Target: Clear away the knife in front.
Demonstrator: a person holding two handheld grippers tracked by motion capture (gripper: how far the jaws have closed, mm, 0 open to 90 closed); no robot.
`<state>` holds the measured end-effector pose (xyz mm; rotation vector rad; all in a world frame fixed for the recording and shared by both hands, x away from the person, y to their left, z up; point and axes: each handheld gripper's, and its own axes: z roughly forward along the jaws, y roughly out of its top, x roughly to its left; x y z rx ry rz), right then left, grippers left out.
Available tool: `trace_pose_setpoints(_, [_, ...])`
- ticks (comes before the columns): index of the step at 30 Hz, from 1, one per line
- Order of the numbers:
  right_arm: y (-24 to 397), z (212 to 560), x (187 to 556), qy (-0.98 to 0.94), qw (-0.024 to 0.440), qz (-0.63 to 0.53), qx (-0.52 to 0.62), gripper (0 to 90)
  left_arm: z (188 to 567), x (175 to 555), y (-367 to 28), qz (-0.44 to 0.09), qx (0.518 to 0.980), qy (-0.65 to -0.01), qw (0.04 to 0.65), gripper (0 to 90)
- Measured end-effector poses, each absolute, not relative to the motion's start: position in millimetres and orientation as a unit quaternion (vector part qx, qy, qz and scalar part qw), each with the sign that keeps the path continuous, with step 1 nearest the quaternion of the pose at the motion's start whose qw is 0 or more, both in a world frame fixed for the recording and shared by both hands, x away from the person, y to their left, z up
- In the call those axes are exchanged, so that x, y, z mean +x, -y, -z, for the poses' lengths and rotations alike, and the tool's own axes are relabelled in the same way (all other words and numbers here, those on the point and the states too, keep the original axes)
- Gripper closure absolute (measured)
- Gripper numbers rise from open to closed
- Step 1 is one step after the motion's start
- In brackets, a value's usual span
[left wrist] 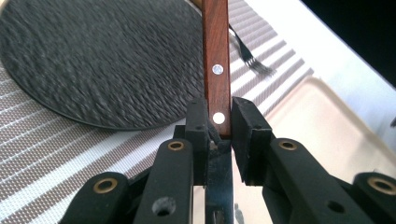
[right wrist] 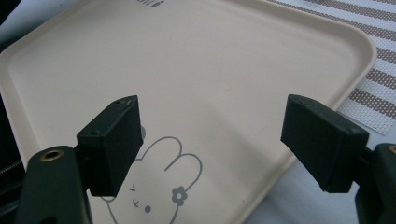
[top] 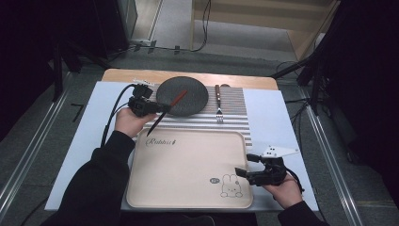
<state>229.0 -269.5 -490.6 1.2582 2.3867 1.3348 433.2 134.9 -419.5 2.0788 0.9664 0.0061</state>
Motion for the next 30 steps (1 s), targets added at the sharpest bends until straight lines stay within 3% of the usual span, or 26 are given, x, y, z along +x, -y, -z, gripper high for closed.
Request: trace_pose_setpoints(30, [272, 490, 229, -0.788, 0.067, -0.444, 0.421, 18.8, 432, 384, -119, 0.025, 0.851, -0.341, 0.399, 77.5])
